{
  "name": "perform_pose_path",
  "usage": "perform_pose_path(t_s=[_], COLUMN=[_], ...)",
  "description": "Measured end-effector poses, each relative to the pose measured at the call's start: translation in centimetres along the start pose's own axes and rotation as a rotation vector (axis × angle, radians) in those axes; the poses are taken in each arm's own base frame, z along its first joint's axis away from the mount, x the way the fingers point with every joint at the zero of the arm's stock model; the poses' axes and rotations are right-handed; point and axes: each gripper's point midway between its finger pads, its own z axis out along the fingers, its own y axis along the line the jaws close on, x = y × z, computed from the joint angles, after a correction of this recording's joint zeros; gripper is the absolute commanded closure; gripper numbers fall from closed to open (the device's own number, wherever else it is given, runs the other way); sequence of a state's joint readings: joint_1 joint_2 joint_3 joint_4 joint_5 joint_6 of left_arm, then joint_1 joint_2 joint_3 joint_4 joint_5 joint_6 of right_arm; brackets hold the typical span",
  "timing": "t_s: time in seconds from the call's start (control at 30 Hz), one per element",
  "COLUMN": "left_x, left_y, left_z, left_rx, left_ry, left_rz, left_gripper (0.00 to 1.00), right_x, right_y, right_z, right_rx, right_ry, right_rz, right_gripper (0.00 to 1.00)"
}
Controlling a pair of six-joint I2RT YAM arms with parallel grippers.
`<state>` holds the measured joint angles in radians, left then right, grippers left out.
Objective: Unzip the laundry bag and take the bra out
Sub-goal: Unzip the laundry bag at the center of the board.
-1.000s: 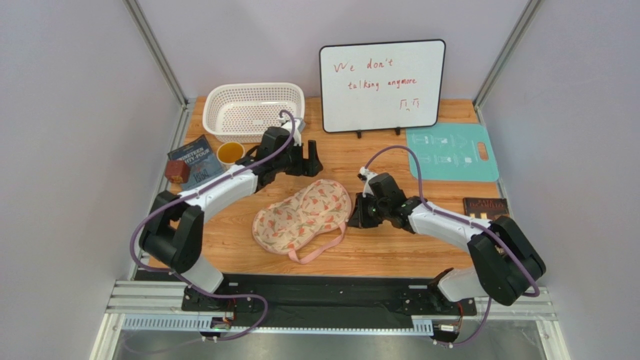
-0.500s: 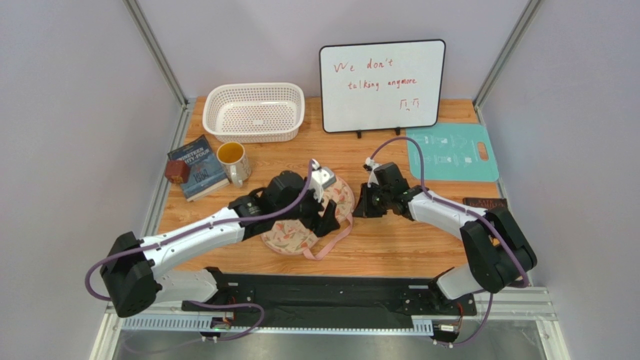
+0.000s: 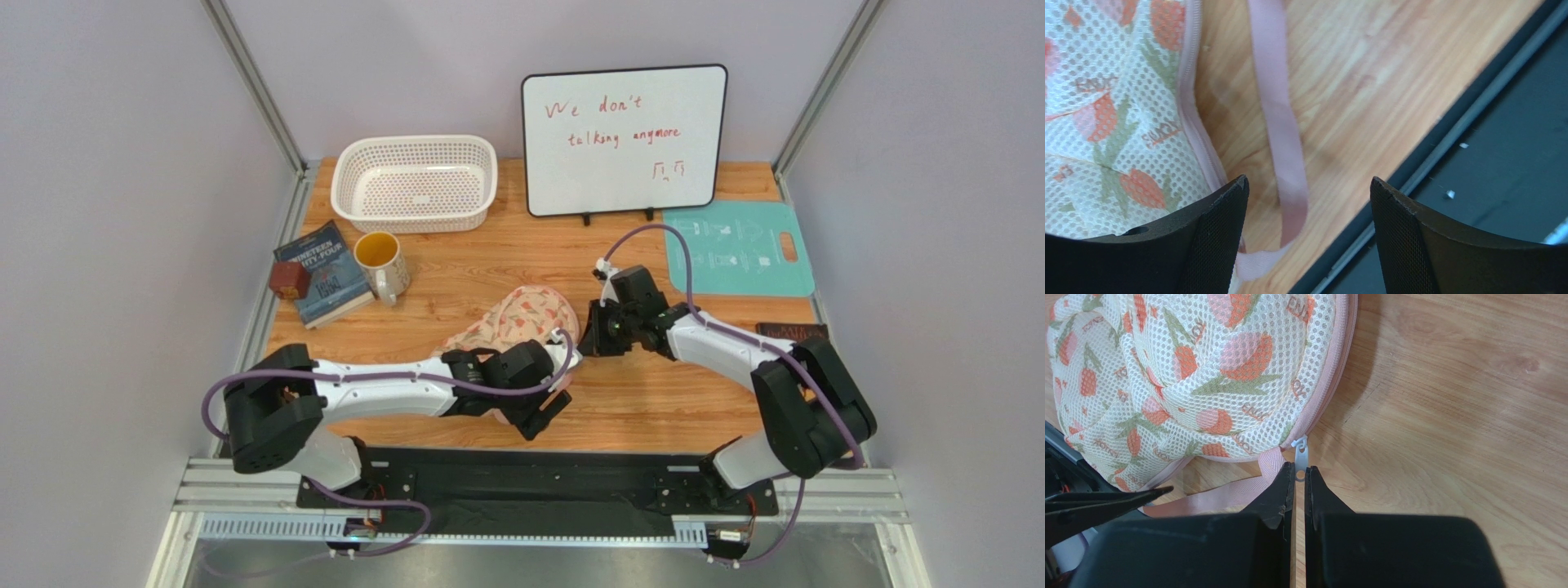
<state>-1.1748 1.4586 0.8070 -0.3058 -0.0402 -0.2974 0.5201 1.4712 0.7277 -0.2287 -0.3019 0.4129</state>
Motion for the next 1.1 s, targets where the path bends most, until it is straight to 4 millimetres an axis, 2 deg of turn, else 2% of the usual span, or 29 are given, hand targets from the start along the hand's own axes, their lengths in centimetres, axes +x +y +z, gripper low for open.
perform_pose_path(t_s=[0.07,0.27,0.57,0.77,0.93,1.03,1.07,1.1], left_x=[0.1,-1.8,-1.0,-1.3,-1.6,-2.2,-2.3,-2.4], left_y=[0.7,0.9,2.0,2.3,2.2,2.1,2.1,2.2], left_z=[0.4,1.4,3.0,3.9,4.5,5.0,5.0,5.1], left_rx=[-0.041,-0.077,-0.144,-0.165,-0.164,-0.162,-0.164,-0.169], left_ry=[0.013,-0.013,0.019,0.012,0.007,-0.007,-0.01,-0.014], left_rz=[0.0,0.0,0.005,0.008,0.008,0.009,0.01,0.011], left_gripper=[0.24,0.27,0.4,0.5,0.64,0.82,0.97,1.0], right_x=[-0.2,-0.6,-0.4,-0.4,-0.5,-0.5,-0.5,-0.5], right_y=[0.2,0.5,0.6,0.7,1.0,1.0,1.0,0.9], right_z=[-0.2,-0.7,-0.8,-1.0,-1.2,-1.3,-1.3,-1.4], right_rx=[-0.006,-0.018,-0.02,-0.027,-0.036,-0.038,-0.038,-0.038], right_ry=[-0.007,-0.027,-0.017,-0.018,-0.025,-0.027,-0.027,-0.029], right_rz=[-0.003,-0.015,-0.018,-0.023,-0.029,-0.031,-0.031,-0.03], right_gripper=[1.0,1.0,1.0,1.0,1.0,1.0,1.0,1.0])
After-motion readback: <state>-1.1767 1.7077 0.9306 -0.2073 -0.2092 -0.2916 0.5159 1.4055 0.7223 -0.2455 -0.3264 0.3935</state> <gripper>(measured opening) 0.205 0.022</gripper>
